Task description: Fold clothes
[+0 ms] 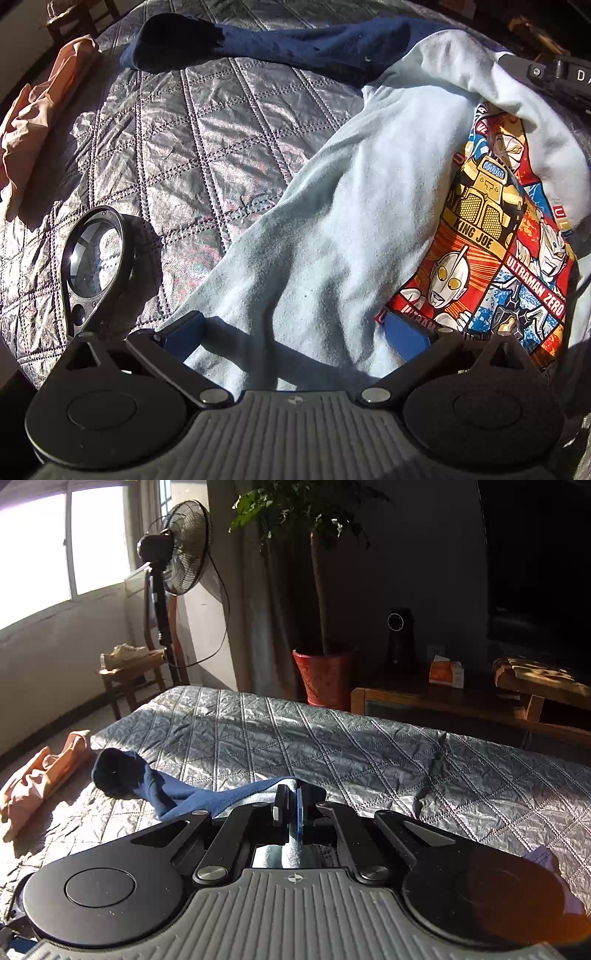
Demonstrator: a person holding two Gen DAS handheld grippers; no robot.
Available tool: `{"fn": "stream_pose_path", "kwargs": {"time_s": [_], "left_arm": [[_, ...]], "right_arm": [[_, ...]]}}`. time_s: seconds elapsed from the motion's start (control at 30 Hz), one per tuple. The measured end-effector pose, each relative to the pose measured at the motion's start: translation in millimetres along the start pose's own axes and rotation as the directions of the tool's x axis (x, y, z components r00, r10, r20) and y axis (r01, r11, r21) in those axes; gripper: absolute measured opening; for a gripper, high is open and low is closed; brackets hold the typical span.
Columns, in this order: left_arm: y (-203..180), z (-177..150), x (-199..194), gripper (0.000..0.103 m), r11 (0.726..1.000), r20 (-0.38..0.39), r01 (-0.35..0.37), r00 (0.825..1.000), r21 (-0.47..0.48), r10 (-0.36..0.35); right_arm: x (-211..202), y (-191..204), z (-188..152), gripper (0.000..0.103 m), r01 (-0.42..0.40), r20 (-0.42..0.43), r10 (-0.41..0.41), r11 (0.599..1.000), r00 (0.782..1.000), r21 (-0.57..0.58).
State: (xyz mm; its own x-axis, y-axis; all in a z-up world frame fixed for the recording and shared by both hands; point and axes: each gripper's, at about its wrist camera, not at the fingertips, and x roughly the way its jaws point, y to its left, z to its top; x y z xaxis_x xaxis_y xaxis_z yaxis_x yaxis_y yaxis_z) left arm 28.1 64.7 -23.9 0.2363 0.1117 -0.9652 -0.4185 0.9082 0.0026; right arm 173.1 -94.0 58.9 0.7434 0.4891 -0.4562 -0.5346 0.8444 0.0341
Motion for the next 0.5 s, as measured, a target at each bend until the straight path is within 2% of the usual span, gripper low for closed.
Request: {"fn": "stream_pose_path", "kwargs": {"time_s": [0.03,0.1,0.13,0.17,0.2,0.23,0.27,0.3,0.37,0.43,0.5], "left_arm": [[0,0,0,0.103,1.000,0.001,-0.001,1.000,-0.001,0.001],[0,-1,1,0.103,1.000,0.004,-0.002,1.000,-0.003,0.002],[0,-1,1,0.103,1.000,0.005,-0.002,1.000,-0.004,0.002],[0,-1,1,0.103,1.000,0.005,-0.002,1.000,-0.005,0.002],[1,-1,1,0.103,1.000,0.005,-0.002,1.000,-0.005,0.002],[1,-1,2,0.103,1.000,0.005,-0.002,1.000,-0.004,0.002],[2,-1,2,0.103,1.000,0.005,-0.001,1.000,-0.003,0.001],[2,-1,2,0.103,1.000,0.004,-0.001,1.000,-0.001,0.001],[2,-2,1,0.103,1.000,0.002,-0.003,1.000,0.003,0.003],[0,-5,-4,0.103,1.000,0.017,-0.022,1.000,0.012,0.022],[-3,-7,-9,0.102,0.998,0.046,-0.045,0.998,0.031,0.044]], "right_arm": [[0,9,2,0.004,0.037,0.031,-0.034,0.995,0.999,-0.090],[0,25,7,0.006,0.113,0.096,-0.091,0.959,0.991,-0.259],[9,25,5,0.017,0.069,0.005,-0.070,0.966,0.998,-0.250],[17,25,3,0.025,0.026,-0.085,-0.047,0.971,0.995,-0.236],[25,24,1,0.025,-0.013,-0.170,-0.025,0.976,0.985,-0.219],[19,19,-4,0.025,0.004,-0.144,-0.035,0.978,0.989,-0.206],[14,7,-6,0.025,0.007,-0.139,-0.026,0.991,0.990,-0.136],[8,-10,-9,0.025,0.022,-0.148,-0.024,1.000,0.989,-0.016],[-4,-43,-17,0.029,0.110,-0.164,-0.088,0.985,0.982,0.133],[-9,-73,-27,0.035,0.234,-0.228,-0.194,0.959,0.954,0.162],[-8,-94,-38,0.038,0.264,-0.318,-0.200,0.949,0.927,0.173]]}}
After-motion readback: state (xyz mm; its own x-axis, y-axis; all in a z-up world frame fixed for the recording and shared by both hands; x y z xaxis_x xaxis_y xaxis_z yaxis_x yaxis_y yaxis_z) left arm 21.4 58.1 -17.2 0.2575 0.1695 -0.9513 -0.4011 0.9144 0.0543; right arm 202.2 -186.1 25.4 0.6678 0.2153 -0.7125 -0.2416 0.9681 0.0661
